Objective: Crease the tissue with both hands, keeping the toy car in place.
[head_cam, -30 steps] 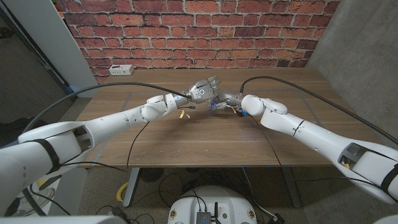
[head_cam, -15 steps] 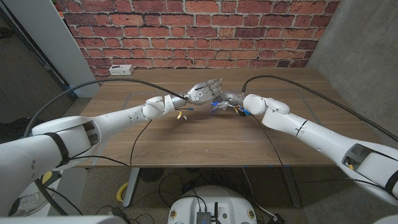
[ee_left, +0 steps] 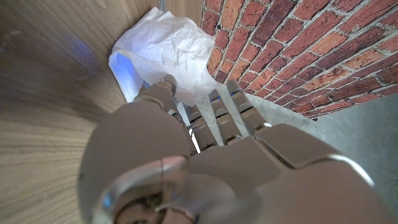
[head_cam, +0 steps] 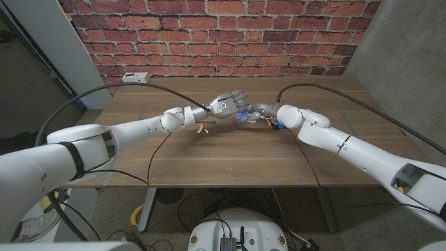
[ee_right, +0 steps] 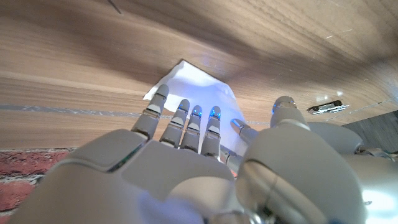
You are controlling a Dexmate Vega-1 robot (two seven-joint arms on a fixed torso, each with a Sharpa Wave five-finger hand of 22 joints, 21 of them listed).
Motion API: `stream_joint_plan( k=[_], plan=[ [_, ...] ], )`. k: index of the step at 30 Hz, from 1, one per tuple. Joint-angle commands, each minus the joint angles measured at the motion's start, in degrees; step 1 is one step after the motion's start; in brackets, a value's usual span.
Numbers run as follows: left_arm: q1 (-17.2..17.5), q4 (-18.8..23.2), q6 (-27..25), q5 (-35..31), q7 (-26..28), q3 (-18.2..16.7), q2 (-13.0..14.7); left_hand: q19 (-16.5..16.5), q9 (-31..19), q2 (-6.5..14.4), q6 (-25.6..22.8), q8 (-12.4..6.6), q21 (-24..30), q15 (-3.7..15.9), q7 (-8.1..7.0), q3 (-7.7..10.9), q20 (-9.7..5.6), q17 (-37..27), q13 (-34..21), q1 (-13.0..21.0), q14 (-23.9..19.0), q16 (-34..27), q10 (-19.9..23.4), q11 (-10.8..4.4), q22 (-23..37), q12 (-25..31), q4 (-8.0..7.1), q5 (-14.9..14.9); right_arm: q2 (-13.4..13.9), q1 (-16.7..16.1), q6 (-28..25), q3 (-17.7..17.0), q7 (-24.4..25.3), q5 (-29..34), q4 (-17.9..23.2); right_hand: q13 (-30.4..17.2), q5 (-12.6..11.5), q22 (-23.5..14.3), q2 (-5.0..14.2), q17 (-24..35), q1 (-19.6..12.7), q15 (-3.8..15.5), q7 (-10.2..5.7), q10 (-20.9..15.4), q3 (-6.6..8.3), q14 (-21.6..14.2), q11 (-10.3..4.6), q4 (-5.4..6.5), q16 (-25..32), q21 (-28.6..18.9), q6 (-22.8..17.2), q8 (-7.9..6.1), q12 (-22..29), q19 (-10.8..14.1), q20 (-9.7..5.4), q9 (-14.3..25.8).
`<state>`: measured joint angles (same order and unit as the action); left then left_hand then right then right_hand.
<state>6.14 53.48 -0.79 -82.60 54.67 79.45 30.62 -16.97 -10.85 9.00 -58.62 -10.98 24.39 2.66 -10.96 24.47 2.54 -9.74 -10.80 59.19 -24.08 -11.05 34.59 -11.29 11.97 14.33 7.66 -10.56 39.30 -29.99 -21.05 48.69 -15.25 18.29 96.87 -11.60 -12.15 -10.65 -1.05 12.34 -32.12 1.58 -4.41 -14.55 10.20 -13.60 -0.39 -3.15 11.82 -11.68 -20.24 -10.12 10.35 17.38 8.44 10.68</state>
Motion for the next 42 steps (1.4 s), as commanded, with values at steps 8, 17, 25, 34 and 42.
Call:
stream_joint_plan(
  k=[8, 17, 25, 34, 42],
  plan=[
    [-4.3, -4.32, -0.49, 0.2, 4.03, 4.86, -2.71, -0.54, -0.1, -0.06, -0.94, -0.17, 0.41, 8.88, -0.41, 0.48, -0.06, -0.18, -0.15, -0.9, -0.91, 0.13, 0.85, -0.26, 0.16, -0.31, -0.11, 0.49, 5.76, -12.99, -3.16, -11.31, 19.28, -3.21, 9.16, -0.21, 0.14, 0.09, 6.87, 0.07, -3.77, -0.72, 0.79, 2.6, 5.04, 5.45, 0.76, -2.51, -0.76, 1.41, 0.05, -0.99, 0.73, -7.36, 0.33, 0.16],
    [-7.2, -9.46, 1.4, -0.04, 7.2, 8.38, -6.55, -0.41, -0.11, -0.06, -1.37, -0.26, 0.48, 8.99, -0.56, 0.6, -0.03, -0.19, -0.16, -1.18, -0.99, 0.23, 1.22, -0.38, 0.13, -0.41, -0.1, 0.52, 5.29, -19.15, -6.23, -14.55, 33.33, 0.84, 11.24, -0.16, 0.48, 0.25, 8.85, -0.15, -7.4, -0.56, 0.39, 4.18, 8.65, 10.42, 0.42, -5.46, -1.36, 1.48, 0.11, -1.02, 0.62, -12.88, -0.08, 0.11],
    [-8.93, -14.16, 2.65, 0.85, 9.32, 11.6, -10.26, -0.39, -0.1, -0.07, -1.5, -0.24, 0.57, 9.07, -0.79, 0.74, 0.02, -0.21, -0.17, -1.35, -1.04, 0.29, 1.5, -0.41, 0.1, -0.51, -0.03, 0.49, 3.57, -21.59, -9.23, -15.42, 40.94, 4.0, 11.27, -0.12, 0.43, 0.32, 10.6, 0.14, -8.36, 0.78, -0.08, 4.24, 11.19, 11.07, -0.69, -5.4, -0.27, -0.11, -0.71, -1.22, 1.07, -10.94, -2.01, 0.11],
    [-8.91, -18.09, 3.12, 0.46, 9.32, 12.11, -13.4, -0.6, -0.04, -0.24, -1.24, 0.01, 0.79, 9.41, -0.6, 1.1, -0.25, -0.16, -0.18, -1.15, -1.04, 0.44, 1.59, -0.43, 0.05, -0.77, 0.44, 0.44, 3.72, -23.14, -7.43, -16.69, 43.78, 3.68, 11.26, -0.08, 0.52, 0.32, 10.82, 0.18, -8.23, 0.87, -0.06, 2.55, 11.89, 8.86, -0.56, -5.12, 0.8, -1.17, -2.56, -1.69, 1.69, -7.84, -2.86, 0.12],
    [-7.91, -20.54, 2.54, 0.55, 9.32, 11.0, -15.14, -0.43, 0.44, -2.51, 12.69, 1.72, 1.33, 9.38, -1.66, -2.43, -0.55, -0.64, -0.33, -1.68, 0.81, 0.22, -2.84, 0.02, -0.17, -2.87, 0.99, 0.7, 4.4, -23.36, -6.19, -17.14, 43.48, 3.39, 11.24, -0.06, 0.59, 0.34, 10.02, 0.0, -8.34, 0.74, 0.04, 2.31, 12.02, 8.5, -0.53, -5.52, 0.8, -1.29, -2.65, -1.59, 1.73, -7.24, -2.66, 0.12]
  ],
)
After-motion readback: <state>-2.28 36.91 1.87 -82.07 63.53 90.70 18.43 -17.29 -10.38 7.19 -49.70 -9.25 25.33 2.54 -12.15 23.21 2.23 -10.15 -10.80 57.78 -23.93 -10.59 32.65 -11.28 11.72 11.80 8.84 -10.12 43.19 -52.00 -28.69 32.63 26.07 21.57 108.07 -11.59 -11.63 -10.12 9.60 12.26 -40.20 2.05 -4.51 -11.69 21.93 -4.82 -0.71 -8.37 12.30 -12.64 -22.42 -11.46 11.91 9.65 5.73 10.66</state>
